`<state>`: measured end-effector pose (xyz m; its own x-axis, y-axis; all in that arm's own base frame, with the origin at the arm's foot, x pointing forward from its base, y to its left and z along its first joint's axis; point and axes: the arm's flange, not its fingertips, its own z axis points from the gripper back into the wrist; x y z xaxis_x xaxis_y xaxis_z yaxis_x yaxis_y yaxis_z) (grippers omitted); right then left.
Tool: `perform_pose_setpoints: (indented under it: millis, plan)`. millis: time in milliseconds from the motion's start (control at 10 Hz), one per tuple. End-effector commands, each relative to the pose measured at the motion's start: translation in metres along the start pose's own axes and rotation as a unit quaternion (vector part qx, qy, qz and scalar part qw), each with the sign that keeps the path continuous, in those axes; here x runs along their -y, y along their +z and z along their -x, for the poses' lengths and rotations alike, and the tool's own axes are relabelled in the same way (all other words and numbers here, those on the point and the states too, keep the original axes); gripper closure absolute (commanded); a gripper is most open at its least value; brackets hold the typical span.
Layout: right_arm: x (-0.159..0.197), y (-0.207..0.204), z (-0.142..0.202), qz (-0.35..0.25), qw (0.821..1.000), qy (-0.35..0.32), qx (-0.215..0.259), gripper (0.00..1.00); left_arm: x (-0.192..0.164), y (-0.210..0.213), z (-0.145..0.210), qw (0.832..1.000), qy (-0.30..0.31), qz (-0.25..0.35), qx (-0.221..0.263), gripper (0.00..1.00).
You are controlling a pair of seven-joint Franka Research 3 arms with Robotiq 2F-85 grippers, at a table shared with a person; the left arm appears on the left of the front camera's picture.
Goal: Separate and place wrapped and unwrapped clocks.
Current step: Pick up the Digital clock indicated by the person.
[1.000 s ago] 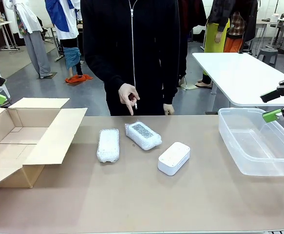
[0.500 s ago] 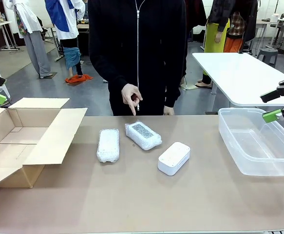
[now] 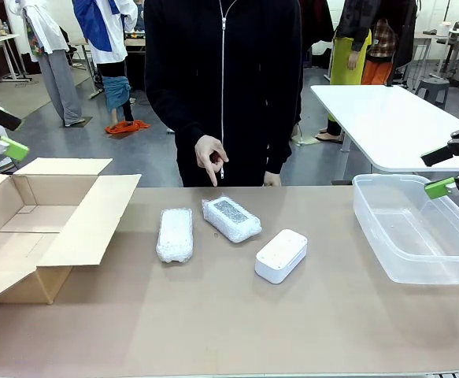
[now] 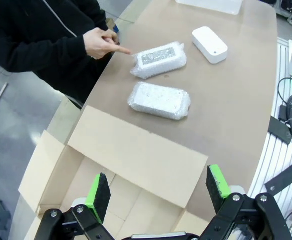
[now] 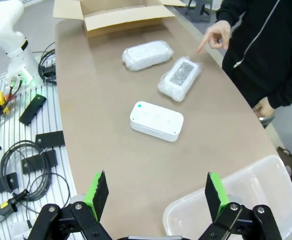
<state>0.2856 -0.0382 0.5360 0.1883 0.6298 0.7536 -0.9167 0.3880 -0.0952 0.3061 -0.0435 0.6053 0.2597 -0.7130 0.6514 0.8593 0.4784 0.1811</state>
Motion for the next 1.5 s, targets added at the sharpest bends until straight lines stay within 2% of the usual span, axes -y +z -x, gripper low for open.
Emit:
perform_pose_setpoints:
  millis: [0,100,200,400,700,900,1100,1300,1400]
  plan:
    - [0.003,0.001,-0.002,-0.009,1.000,0.005,0.011,0.00,0.010,-0.013,-0.039,1.000,0.018,0.008,-0.021,0.00]
    - [0.003,0.001,-0.002,-0.009,1.000,0.005,0.011,0.00,0.009,-0.025,-0.057,0.999,0.045,0.012,-0.021,0.00]
    - [0.003,0.001,-0.002,-0.009,1.000,0.005,0.011,0.00,0.007,-0.045,-0.080,0.996,0.087,-0.011,-0.033,0.00]
    - [0.003,0.001,-0.002,-0.009,1.000,0.005,0.011,0.00,0.001,-0.086,-0.119,0.980,0.183,-0.025,-0.072,0.00]
    - [0.003,0.001,-0.002,-0.009,1.000,0.005,0.011,0.00,0.018,-0.154,-0.168,0.968,0.204,-0.021,-0.142,0.00]
    - [0.003,0.001,-0.002,-0.009,1.000,0.005,0.011,0.00,0.033,-0.198,-0.187,0.957,0.231,-0.023,-0.174,0.00]
    - [0.003,0.001,-0.002,-0.009,1.000,0.005,0.011,0.00,0.041,-0.249,-0.200,0.929,0.302,-0.042,-0.208,0.00]
    - [0.003,0.001,-0.002,-0.009,1.000,0.005,0.011,0.00,0.041,-0.291,-0.209,0.911,0.357,-0.034,-0.205,0.00]
    - [0.003,0.001,-0.002,-0.009,1.000,0.005,0.011,0.00,0.042,-0.307,-0.215,0.909,0.367,-0.027,-0.197,0.00]
